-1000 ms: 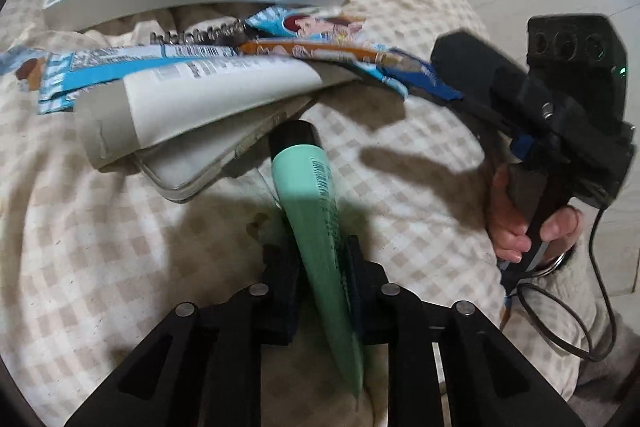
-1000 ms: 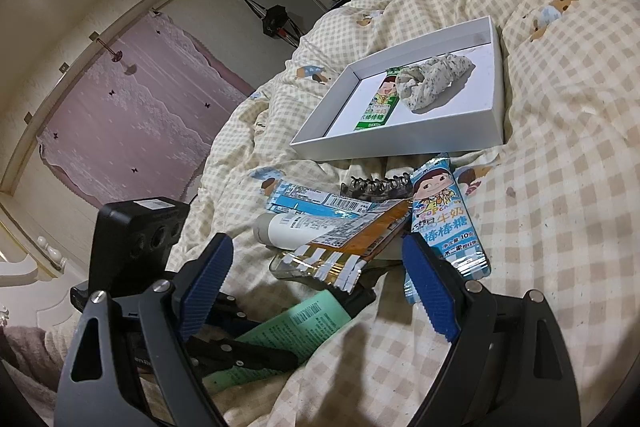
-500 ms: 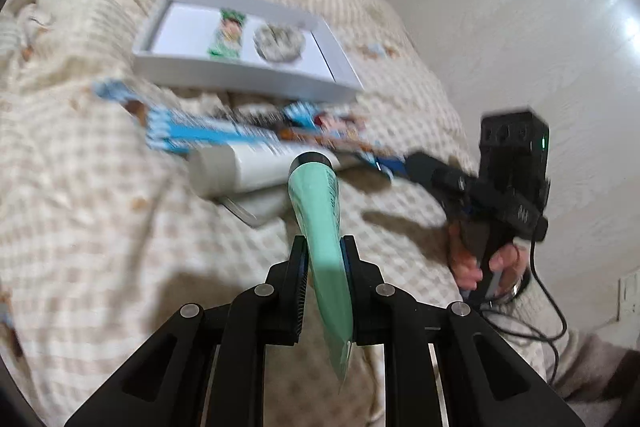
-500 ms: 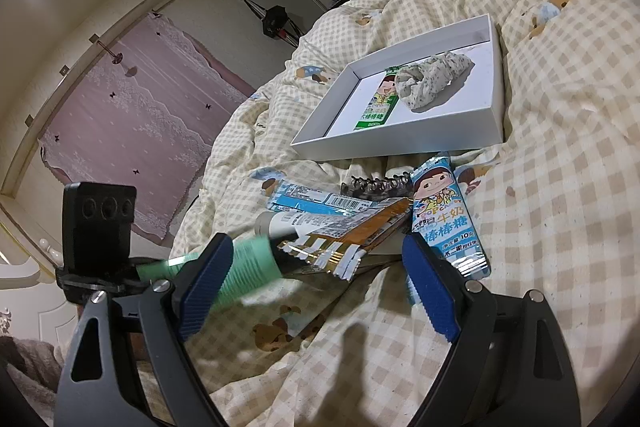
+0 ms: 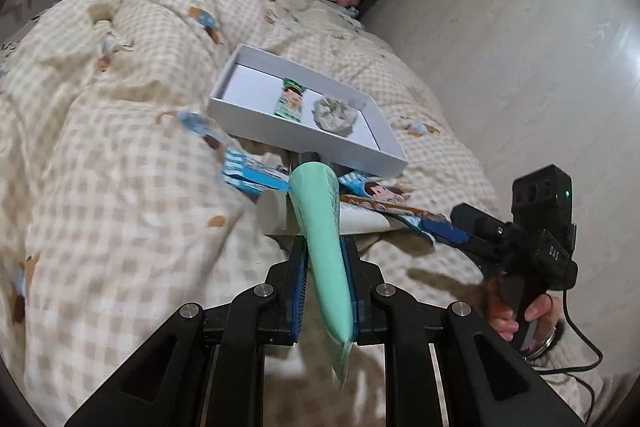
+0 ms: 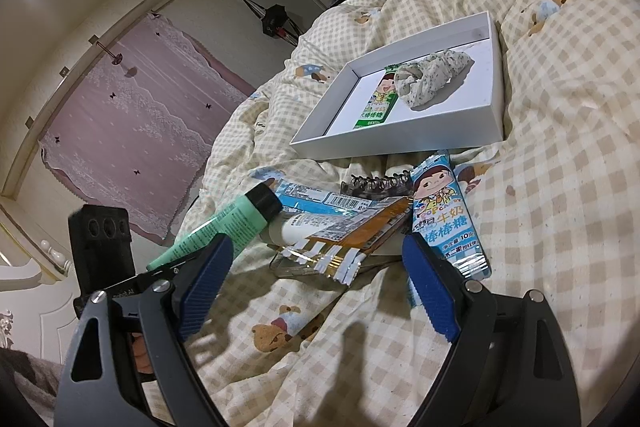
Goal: Organize objects
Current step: 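Move the right tool toward the blue candy stick packet while the left tool holds the tube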
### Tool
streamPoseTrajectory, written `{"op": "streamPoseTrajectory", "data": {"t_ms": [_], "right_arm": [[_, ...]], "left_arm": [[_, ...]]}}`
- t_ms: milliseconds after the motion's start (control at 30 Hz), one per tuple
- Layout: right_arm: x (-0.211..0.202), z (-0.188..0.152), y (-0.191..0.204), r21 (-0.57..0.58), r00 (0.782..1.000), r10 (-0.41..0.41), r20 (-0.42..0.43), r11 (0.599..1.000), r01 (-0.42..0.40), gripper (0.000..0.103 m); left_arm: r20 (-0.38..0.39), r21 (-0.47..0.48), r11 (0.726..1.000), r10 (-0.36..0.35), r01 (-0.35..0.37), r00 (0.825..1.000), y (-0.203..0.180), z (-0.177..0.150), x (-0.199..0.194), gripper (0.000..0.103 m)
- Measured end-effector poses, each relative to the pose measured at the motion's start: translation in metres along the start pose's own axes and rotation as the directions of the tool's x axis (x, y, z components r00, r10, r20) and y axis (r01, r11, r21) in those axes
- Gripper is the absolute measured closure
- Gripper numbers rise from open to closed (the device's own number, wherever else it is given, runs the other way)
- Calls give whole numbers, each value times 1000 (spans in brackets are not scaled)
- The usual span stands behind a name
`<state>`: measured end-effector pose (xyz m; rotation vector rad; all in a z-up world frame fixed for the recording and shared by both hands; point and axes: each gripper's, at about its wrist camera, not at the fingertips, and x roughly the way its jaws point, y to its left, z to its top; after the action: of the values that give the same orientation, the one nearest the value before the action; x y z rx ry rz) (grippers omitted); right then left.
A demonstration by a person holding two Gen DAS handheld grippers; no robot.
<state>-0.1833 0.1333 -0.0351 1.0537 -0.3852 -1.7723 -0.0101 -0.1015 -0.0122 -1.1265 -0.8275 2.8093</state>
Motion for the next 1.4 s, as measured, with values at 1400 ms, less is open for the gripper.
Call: {"op": "streamPoseTrajectory", "data": {"t_ms": [1400], "right_arm": [[-31, 9, 20, -107, 935, -316, 157, 936, 335, 21]], "left_arm": [[180, 90, 992, 68, -85, 981, -18, -12, -36, 88]]}}
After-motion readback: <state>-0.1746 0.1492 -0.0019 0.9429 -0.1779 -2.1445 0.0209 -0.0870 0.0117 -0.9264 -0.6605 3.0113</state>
